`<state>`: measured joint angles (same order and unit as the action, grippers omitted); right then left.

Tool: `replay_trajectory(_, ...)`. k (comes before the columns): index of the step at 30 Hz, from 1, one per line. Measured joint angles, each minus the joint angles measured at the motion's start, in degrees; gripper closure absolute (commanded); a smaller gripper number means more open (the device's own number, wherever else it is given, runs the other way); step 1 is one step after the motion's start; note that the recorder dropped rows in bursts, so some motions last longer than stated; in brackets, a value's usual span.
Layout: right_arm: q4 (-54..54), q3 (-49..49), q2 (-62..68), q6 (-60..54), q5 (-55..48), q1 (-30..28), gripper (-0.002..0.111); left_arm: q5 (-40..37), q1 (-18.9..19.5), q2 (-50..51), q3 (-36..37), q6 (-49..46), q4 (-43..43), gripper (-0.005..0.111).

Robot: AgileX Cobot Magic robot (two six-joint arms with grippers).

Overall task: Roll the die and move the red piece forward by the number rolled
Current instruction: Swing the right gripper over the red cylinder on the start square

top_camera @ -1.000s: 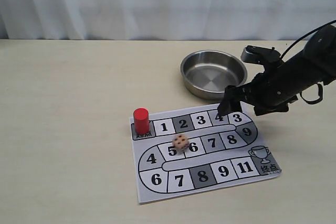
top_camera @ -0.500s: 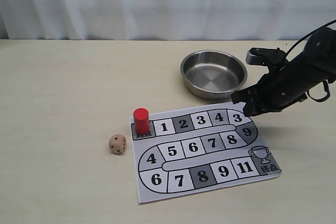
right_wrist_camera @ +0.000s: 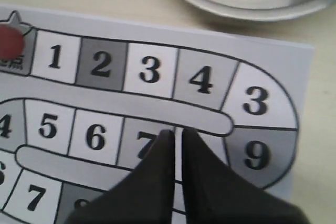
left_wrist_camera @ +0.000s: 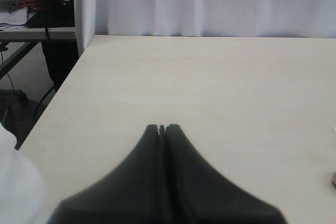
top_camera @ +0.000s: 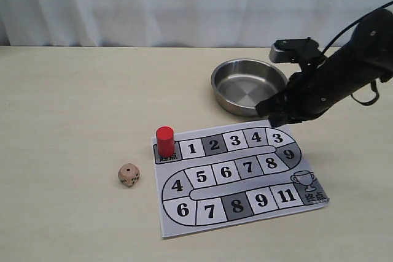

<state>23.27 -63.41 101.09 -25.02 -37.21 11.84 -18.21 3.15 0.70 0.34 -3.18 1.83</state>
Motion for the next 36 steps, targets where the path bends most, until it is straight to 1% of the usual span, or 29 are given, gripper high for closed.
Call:
replay_trajectory(7, 0.0, 0.0, 0.0, -0.59, -0.42, 9.77, 0.104, 0.0, 0.0, 0.0, 0.0, 0.0, 0.0, 0.107)
replay_trajectory(16, 0.0, 0.0, 0.0, -0.68, -0.42, 19.7, 0.104, 0.0, 0.0, 0.0, 0.0, 0.0, 0.0, 0.107)
replay_trajectory(26, 0.0, 0.0, 0.0, -0.68, -0.42, 27.56, 0.104, 0.0, 0.0, 0.0, 0.0, 0.0, 0.0, 0.107)
replay_trajectory(36, -2.76, 0.0, 0.65, 1.93, 3.05, 35.21, 0.104, 0.0, 0.0, 0.0, 0.0, 0.0, 0.0, 0.107)
